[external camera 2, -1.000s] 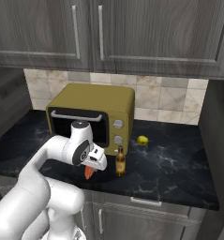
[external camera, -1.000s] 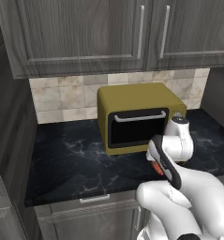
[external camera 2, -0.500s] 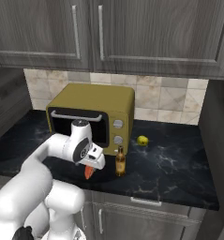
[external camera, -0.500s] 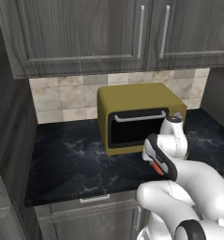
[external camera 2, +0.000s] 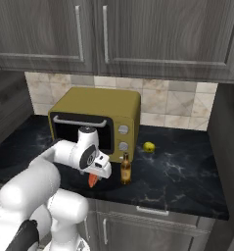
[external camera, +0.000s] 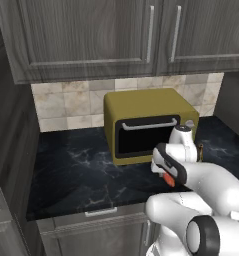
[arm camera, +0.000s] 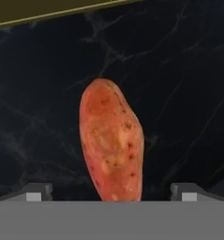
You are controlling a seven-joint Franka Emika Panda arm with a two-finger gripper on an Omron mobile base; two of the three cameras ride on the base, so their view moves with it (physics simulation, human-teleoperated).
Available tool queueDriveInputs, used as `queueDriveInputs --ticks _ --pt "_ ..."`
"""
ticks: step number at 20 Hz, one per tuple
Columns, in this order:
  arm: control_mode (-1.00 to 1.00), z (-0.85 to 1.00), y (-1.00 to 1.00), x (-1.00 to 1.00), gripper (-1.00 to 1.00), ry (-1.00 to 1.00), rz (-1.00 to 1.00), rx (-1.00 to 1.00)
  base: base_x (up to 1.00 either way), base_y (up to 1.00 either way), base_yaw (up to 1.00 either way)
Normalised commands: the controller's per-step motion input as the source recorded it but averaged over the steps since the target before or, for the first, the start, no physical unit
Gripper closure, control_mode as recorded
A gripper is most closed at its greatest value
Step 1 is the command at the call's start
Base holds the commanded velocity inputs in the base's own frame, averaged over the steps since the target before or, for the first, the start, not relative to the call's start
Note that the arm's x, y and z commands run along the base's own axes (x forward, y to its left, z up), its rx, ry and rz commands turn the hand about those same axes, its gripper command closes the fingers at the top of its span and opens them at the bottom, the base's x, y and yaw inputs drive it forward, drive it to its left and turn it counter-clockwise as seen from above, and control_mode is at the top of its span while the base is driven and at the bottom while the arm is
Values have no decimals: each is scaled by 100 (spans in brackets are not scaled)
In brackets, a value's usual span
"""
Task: Place the beer on the top shelf of the fridge to keep it out of children's reach, and place the sweet potato and pear on lower shelves for easy access.
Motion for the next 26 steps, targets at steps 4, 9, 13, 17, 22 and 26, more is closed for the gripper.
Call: queueDriveInputs --ticks 4,9,13,17,22,26 --pt "-100 -28 0 0 -100 0 0 0 0 0 0" --pt "-100 -26 0 0 -100 0 0 0 0 0 0" --pt "-100 -30 0 0 -100 0 0 0 0 0 0" --pt "-100 -30 0 0 -100 -1 0 0 0 0 0" --pt "-100 -26 0 0 100 0 0 0 0 0 0" --pt "-100 -9 0 1 100 -2 0 0 0 0 0"
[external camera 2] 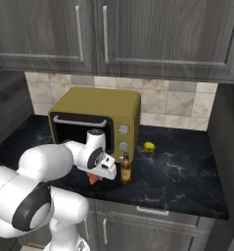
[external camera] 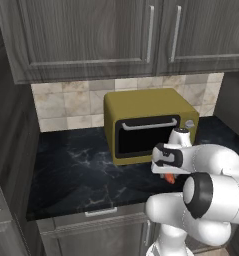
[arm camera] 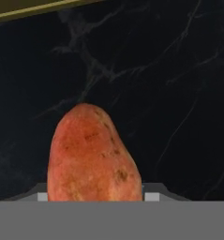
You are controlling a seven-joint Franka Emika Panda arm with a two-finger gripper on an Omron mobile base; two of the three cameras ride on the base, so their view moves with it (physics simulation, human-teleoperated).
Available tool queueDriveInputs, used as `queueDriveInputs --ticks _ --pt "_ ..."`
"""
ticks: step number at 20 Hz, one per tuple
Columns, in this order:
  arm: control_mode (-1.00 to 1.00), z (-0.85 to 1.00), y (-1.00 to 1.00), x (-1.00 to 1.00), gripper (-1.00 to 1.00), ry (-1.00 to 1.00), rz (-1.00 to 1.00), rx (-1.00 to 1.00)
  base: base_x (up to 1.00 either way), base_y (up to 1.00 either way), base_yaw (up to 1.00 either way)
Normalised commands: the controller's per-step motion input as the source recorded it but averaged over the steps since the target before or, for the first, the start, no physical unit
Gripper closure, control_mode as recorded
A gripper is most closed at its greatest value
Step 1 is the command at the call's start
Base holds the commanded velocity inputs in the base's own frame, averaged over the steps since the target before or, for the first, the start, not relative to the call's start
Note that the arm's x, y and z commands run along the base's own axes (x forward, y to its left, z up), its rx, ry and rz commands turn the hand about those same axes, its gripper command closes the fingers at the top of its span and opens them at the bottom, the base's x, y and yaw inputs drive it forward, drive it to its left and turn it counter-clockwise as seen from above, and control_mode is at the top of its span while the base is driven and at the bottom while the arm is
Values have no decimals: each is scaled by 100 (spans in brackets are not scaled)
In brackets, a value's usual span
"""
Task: Place the beer on the top shelf of the fridge to keep it out of children's reach, and place the sweet potato and pear on lower shelves for easy access.
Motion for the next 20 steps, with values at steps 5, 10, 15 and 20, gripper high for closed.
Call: queueDriveInputs --ticks 5,10,15,20 --pt "-100 -11 14 -18 100 -1 1 0 0 0 0" --pt "-100 47 9 -64 100 -6 10 0 0 0 0" --pt "-100 100 0 -77 100 -25 17 0 0 0 0" --pt "-100 100 3 -80 100 -32 15 0 0 0 0"
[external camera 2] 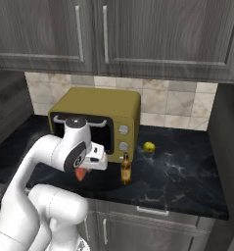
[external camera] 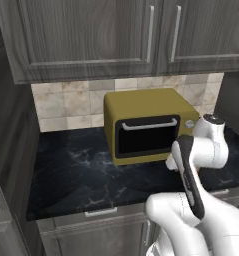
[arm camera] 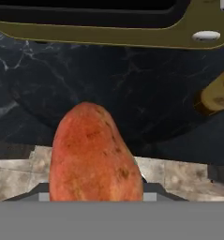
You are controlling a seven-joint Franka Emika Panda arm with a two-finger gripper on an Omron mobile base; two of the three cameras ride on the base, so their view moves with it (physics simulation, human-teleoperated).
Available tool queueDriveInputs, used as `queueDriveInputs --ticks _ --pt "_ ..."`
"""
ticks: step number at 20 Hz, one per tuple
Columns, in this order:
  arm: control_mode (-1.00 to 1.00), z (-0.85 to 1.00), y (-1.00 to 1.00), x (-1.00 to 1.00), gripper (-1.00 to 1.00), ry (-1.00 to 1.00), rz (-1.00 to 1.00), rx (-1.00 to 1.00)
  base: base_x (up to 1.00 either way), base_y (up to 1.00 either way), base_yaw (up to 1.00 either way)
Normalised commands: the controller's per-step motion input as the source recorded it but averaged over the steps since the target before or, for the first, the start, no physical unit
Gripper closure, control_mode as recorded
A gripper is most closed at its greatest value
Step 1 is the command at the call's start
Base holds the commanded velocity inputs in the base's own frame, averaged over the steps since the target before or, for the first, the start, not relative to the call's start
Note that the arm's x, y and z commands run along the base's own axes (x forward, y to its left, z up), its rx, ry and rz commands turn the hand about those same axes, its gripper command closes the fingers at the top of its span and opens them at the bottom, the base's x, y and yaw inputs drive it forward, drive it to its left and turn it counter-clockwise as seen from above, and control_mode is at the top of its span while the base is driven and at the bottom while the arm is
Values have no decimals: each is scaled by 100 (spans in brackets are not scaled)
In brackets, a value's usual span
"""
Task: Place the beer on the top shelf of the fridge to keep it out of children's reach, and place the sweet potato and pear on lower shelves for easy access.
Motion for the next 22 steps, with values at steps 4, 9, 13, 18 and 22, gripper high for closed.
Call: queueDriveInputs --ticks 4,9,13,18,22 --pt "-100 100 18 -88 100 -32 12 0 0 0 0" --pt "-100 100 20 -70 100 -22 8 0 0 0 0" --pt "-100 100 21 -60 100 -10 4 -4 0 0 0" --pt "-100 89 23 -44 100 -5 3 -8 0 0 0" --pt "-100 75 15 -33 100 -2 6 -7 0 0 0"
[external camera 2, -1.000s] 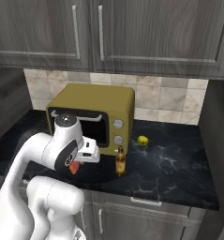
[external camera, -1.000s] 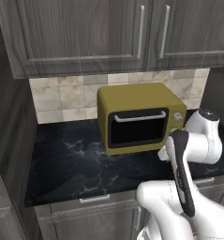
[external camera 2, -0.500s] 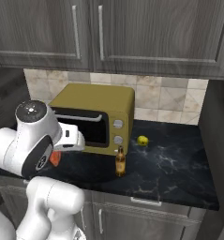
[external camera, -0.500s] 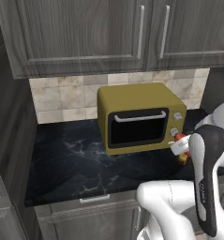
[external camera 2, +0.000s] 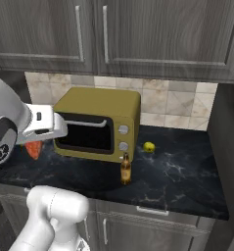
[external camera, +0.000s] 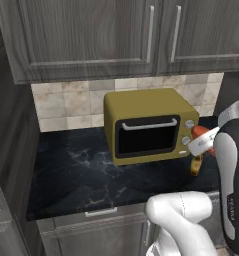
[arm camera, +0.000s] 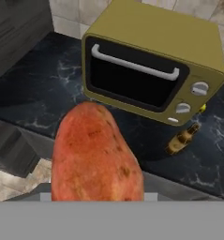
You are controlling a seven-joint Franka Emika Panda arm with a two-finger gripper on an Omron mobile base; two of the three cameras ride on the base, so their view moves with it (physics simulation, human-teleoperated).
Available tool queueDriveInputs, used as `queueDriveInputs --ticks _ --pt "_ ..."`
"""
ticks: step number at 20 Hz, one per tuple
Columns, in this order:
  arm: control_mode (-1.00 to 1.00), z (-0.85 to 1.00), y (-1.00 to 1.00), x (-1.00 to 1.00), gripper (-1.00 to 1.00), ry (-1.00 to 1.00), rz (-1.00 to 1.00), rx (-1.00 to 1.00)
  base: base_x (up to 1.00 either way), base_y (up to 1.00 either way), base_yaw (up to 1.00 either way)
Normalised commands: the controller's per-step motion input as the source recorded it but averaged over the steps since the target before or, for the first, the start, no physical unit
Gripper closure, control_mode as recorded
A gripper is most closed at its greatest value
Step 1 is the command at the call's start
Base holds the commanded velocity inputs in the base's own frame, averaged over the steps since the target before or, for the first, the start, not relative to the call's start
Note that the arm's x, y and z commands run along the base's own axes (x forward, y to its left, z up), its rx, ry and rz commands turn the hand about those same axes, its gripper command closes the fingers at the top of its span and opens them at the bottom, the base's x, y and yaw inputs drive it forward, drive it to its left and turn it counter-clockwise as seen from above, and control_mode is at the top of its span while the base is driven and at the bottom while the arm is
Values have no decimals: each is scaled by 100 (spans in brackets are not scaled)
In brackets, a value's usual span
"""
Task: Place the beer on the top shelf of the fridge to keep it out of children's reach, and place the sweet potato and pear on lower shelves for easy access.
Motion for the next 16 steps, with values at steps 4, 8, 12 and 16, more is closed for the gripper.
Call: queueDriveInputs --ticks 4,8,12,16 --pt "100 31 0 -21 100 -2 5 -1 -31 0 5" --pt "100 0 0 0 100 0 0 0 -83 -3 5" --pt "100 0 0 0 100 0 0 0 -99 -30 -3" --pt "100 0 0 0 100 0 0 0 -100 -51 -23"
